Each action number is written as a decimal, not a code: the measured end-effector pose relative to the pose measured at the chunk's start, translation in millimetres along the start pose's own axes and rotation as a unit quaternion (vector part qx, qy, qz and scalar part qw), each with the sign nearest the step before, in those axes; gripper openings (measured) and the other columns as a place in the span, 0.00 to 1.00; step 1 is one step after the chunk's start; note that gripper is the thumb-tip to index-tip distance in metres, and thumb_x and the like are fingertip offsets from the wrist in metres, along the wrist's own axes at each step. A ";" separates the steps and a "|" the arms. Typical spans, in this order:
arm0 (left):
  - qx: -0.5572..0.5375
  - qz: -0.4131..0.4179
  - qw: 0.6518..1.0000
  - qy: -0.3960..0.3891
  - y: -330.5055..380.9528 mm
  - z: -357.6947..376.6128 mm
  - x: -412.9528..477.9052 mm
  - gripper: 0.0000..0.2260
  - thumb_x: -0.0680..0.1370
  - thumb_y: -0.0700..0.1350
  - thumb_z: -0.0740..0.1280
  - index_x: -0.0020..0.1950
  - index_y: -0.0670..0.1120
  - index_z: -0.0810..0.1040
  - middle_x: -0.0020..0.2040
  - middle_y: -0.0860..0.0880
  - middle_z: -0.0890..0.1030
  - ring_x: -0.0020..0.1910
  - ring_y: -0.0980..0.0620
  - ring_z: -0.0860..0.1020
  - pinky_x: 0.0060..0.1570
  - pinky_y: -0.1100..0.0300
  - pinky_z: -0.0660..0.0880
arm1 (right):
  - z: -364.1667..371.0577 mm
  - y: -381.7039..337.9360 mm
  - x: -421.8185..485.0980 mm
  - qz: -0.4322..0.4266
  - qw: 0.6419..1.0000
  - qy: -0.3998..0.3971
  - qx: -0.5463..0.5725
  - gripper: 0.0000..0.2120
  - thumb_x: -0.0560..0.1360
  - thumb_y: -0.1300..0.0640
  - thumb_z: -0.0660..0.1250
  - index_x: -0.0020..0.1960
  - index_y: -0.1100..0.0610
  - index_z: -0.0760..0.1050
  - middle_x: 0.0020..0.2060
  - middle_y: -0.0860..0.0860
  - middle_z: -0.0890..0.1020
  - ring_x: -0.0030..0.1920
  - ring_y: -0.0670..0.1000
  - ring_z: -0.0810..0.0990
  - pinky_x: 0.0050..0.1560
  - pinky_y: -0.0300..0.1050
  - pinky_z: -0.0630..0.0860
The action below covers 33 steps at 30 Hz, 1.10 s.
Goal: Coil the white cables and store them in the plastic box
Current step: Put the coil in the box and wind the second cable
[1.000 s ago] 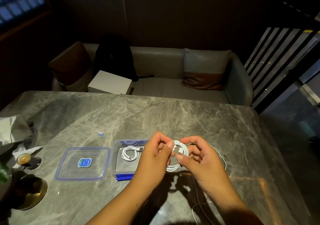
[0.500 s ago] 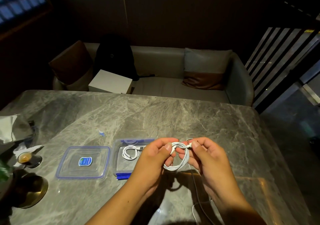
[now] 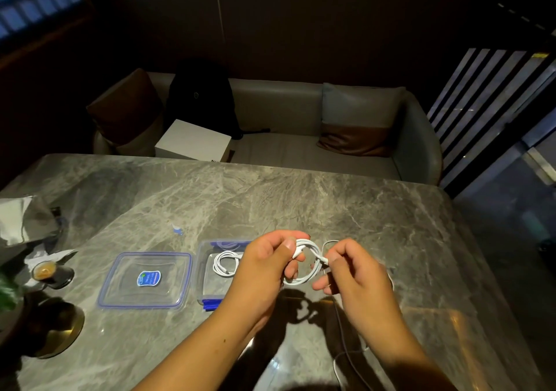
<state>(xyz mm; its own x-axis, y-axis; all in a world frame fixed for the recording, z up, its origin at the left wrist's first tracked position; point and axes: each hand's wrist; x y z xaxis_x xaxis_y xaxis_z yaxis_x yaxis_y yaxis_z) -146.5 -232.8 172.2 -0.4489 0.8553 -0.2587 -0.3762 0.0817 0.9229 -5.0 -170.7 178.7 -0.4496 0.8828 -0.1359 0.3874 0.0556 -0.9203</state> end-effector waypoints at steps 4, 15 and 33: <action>-0.046 -0.031 0.998 -0.014 1.3 1.0 0.7 0.11 0.82 0.36 0.57 0.53 0.37 0.80 0.28 0.50 0.73 0.29 0.54 0.66 0.36 0.60 0.68 | -3.2 6.7 -1.1 -0.080 0.996 -0.014 -0.036 0.06 0.80 0.54 0.64 0.55 0.47 0.78 0.36 0.50 0.85 0.37 0.47 0.86 0.43 0.49 0.82; -0.112 -0.090 0.990 -0.018 -7.8 -6.7 1.3 0.10 0.81 0.36 0.59 0.56 0.35 0.79 0.34 0.43 0.77 0.28 0.54 0.71 0.36 0.61 0.72 | 4.3 21.0 7.6 0.037 0.975 -0.114 0.187 0.09 0.79 0.62 0.66 0.42 0.62 0.81 0.30 0.53 0.81 0.31 0.49 0.79 0.36 0.39 0.78; -0.085 -0.126 0.985 0.080 -45.6 -60.2 -0.3 0.08 0.79 0.37 0.66 0.57 0.36 0.80 0.50 0.35 0.84 0.48 0.41 0.84 0.51 0.50 0.81 | 57.9 50.0 10.4 0.174 0.944 -0.070 0.271 0.10 0.80 0.63 0.63 0.44 0.63 0.81 0.32 0.57 0.80 0.31 0.49 0.78 0.33 0.39 0.78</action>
<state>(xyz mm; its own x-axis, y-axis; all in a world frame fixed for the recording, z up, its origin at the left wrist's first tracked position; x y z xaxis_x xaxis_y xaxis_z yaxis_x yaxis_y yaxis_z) -178.0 -267.7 113.0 -0.4405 0.7265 -0.5274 -0.6160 0.1828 0.7662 -36.9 -185.8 110.0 -0.4876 0.7310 -0.4774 0.0795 -0.5074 -0.8580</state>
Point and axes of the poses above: each hand's wrist, its own x-axis towards the middle knuckle, its own z-axis out of the palm, y = z × x
